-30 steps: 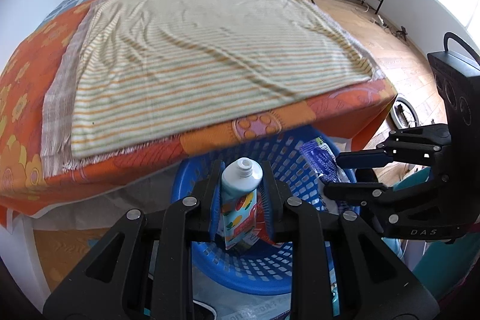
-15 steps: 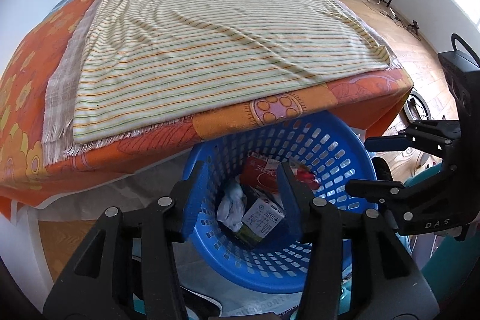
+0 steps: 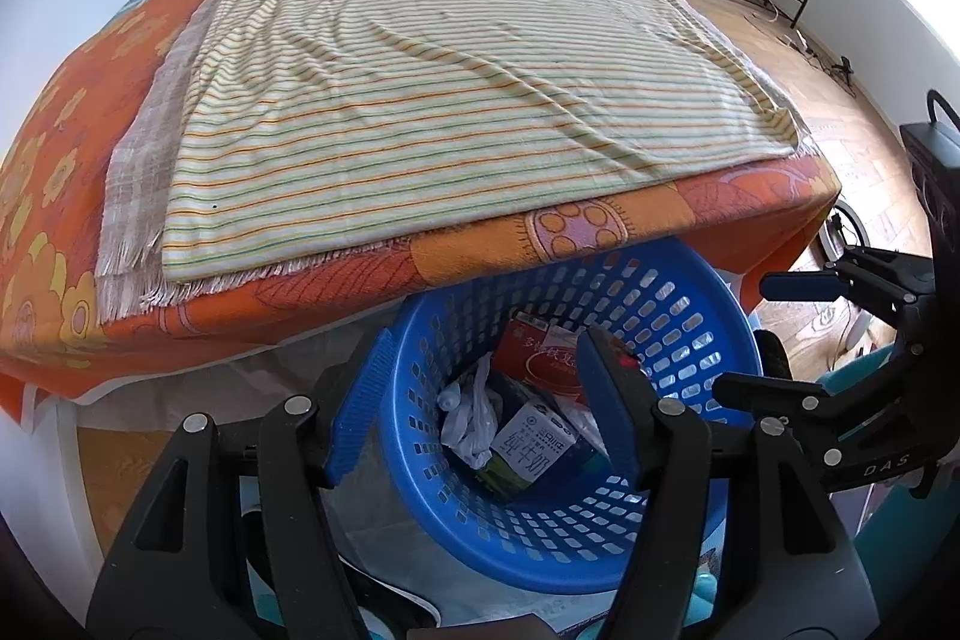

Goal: Collect trash

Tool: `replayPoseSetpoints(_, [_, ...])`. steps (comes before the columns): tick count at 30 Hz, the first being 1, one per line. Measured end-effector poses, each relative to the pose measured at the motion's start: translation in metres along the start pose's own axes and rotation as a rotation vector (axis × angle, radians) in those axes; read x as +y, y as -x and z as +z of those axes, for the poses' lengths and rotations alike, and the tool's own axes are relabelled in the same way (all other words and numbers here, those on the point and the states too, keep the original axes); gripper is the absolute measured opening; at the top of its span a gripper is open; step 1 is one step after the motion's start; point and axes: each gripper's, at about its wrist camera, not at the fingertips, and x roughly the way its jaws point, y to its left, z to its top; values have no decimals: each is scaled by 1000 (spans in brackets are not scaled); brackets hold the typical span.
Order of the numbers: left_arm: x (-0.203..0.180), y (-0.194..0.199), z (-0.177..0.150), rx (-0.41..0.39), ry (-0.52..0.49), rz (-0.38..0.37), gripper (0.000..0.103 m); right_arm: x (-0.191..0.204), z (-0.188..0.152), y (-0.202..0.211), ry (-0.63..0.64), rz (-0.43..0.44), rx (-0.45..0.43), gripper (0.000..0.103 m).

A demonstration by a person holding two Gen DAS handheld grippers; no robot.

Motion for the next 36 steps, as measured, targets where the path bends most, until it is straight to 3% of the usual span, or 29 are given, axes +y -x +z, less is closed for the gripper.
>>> replayPoseSetpoints(2, [1,2,2,-9,10,7,73,-1,1,1,-1,-4,-3,86])
replayPoseSetpoints(18, [11,35,41,-133,81,40,77,-11,24,25,-18,-27,-81,86])
replayPoseSetpoints(30, [7,64,86,-249,73,59,78,-15,63,70,25,-70,-241,87])
replayPoseSetpoints(32, [4,71,96,-277,66,62,78,-18,71,81,24,-74,-279,95])
replayPoseSetpoints(36, [-1,84,110,-338,65,70,88,-24,85,97,6,-74,-344,97])
